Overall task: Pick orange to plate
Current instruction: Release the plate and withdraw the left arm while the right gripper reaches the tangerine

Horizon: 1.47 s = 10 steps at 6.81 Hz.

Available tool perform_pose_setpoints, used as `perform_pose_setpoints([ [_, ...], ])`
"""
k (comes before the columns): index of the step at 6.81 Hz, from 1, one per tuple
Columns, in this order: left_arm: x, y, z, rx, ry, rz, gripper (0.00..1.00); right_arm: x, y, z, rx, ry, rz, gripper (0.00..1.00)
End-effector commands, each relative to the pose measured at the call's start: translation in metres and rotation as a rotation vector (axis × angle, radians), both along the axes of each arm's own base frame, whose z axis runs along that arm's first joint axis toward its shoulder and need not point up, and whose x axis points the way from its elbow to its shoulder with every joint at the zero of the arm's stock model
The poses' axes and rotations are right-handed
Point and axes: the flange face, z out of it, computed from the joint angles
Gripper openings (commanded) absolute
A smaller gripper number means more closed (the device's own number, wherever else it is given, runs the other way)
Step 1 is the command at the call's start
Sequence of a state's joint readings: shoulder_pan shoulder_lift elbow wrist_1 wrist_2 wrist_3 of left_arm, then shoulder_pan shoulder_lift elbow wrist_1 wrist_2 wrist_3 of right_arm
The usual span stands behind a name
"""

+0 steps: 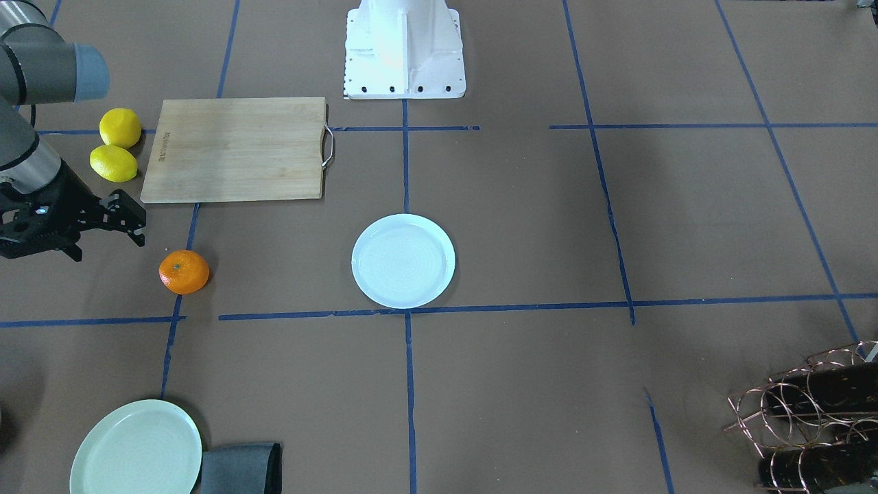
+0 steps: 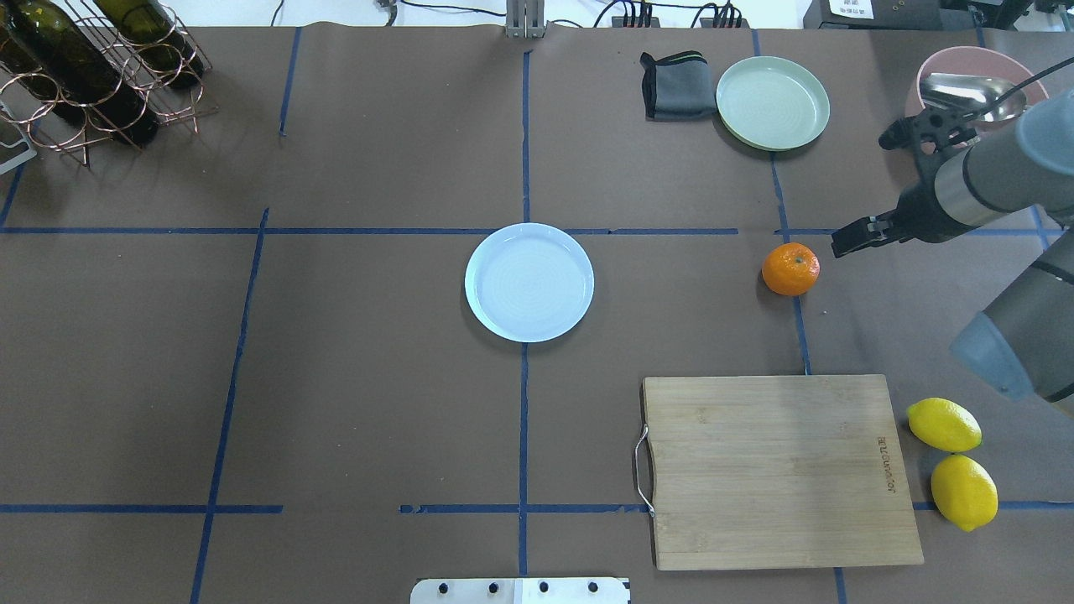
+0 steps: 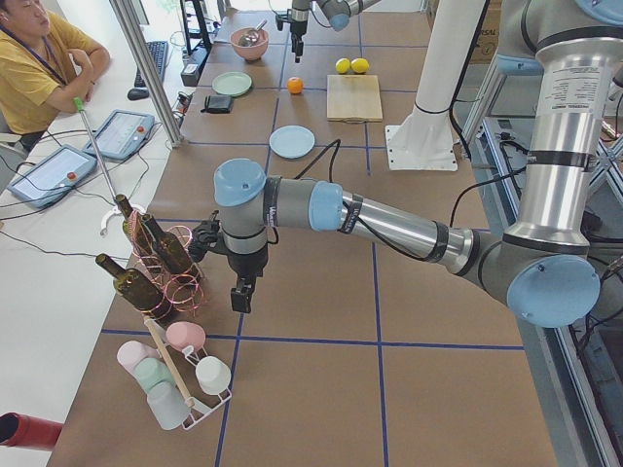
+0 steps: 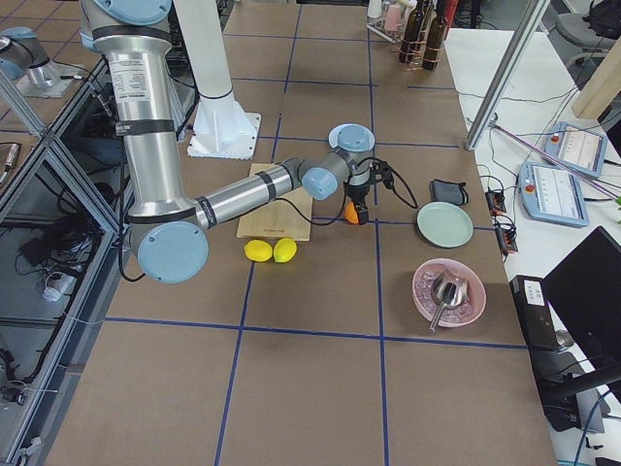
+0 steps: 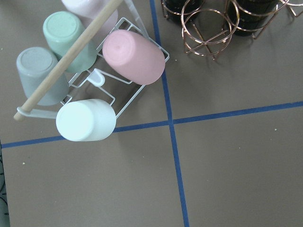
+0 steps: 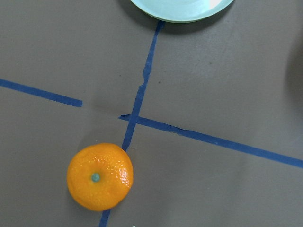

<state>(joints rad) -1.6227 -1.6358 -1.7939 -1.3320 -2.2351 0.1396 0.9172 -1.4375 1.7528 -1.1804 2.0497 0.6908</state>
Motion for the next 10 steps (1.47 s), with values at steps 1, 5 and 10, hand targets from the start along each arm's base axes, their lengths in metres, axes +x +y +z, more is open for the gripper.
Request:
perform_pose_setpoints([
  [1,-0.001,0.019,0.017,-0.017,0.004,0.005,1.0,-0.039,-0.004,0.003,0.017,-0.036,0.044,1.0],
  [5,0.002,0.023,0.02,-0.028,0.046,0.005,1.0,-0.074,-0.005,0.002,-0.005,-0.02,0.064,1.0],
  [10,0.002,0.022,0.022,-0.032,0.046,0.005,1.0,-0.101,0.007,0.002,0.024,0.011,0.054,0.18],
])
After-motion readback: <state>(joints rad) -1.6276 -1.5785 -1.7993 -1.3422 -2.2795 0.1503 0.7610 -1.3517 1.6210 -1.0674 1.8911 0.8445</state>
